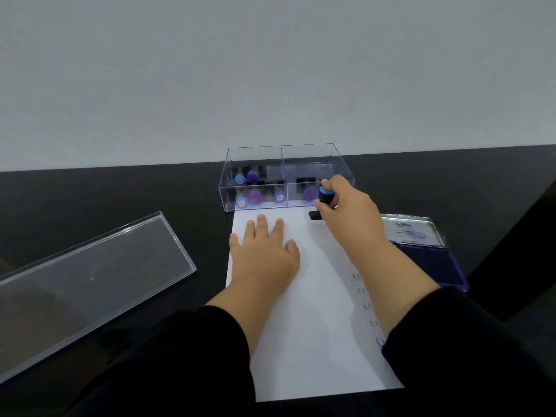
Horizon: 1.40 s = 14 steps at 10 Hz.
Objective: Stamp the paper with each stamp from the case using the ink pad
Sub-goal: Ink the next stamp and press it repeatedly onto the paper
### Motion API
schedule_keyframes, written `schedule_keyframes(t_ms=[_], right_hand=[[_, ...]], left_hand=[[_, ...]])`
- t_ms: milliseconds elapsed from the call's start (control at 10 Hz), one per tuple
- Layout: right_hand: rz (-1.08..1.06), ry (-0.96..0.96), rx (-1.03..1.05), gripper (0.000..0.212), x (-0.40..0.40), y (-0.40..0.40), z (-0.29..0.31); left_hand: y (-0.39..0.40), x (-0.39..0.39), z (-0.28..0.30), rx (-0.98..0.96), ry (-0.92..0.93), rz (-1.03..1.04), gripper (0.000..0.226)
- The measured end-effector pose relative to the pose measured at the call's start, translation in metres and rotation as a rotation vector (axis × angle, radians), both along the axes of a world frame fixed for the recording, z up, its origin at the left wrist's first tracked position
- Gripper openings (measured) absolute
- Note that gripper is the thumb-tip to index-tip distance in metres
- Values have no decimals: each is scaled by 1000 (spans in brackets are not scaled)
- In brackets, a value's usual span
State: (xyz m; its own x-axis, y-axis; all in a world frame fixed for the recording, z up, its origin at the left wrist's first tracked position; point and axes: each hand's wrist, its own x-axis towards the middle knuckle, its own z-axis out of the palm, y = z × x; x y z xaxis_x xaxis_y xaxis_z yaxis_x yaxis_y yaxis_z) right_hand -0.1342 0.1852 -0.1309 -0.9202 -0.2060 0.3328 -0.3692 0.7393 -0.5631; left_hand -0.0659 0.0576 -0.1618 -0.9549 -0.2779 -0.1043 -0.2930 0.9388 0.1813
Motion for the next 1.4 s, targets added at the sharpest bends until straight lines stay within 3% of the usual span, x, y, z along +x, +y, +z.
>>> schedule_keyframes(t_ms=[600, 1400], right_hand=[[6, -5, 116, 29, 0, -6, -7], [-1, -35, 99, 31, 0, -7, -7]], left_hand=[[1, -3, 2, -35, -40, 6, 57], [2, -1, 2, -19, -20, 15, 56]])
